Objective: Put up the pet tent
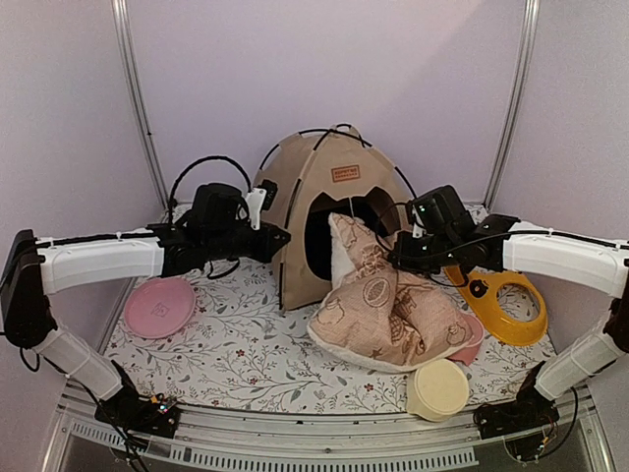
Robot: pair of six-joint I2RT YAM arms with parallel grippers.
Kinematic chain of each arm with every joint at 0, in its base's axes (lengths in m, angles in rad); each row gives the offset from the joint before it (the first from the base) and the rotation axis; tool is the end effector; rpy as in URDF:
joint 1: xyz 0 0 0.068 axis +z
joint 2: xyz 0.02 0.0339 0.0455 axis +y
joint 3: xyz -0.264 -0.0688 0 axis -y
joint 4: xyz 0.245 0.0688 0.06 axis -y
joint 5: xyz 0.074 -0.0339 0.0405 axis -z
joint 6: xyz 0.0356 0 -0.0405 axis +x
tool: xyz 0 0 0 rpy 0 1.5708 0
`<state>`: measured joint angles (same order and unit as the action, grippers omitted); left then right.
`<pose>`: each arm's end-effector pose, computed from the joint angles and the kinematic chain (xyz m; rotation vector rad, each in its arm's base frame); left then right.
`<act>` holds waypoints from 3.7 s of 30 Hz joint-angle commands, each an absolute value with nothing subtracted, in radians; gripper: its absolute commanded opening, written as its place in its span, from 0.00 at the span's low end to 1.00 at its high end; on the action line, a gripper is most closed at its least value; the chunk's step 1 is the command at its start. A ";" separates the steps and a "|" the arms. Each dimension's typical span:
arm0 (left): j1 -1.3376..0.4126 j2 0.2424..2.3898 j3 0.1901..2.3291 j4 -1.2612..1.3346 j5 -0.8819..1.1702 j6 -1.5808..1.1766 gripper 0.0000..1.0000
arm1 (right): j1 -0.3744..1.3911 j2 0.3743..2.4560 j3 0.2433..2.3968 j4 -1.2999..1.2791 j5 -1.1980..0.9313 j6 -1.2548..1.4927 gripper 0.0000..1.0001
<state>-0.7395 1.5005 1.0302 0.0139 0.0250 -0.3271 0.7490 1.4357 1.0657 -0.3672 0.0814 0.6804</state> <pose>0.2546 -0.2334 0.2710 0.4456 2.0506 -0.6873 0.2331 0.2128 0.2688 -0.0389 2.3898 0.6199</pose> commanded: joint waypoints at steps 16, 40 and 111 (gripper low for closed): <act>-0.798 1.406 0.967 0.054 0.291 -0.247 0.00 | 0.812 1.615 1.370 -0.300 0.043 0.569 0.00; -0.756 1.341 0.890 0.031 0.264 -0.310 0.00 | 0.826 1.631 1.302 -0.171 0.152 0.431 0.57; -0.779 1.343 0.881 0.131 0.722 -0.169 0.00 | 0.809 1.658 1.158 -0.188 0.025 0.533 0.00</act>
<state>-0.7597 1.3632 0.8772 -0.0010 0.6094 -0.2180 0.7525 1.6344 1.1664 -0.2016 0.0727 0.5026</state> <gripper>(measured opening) 0.038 0.023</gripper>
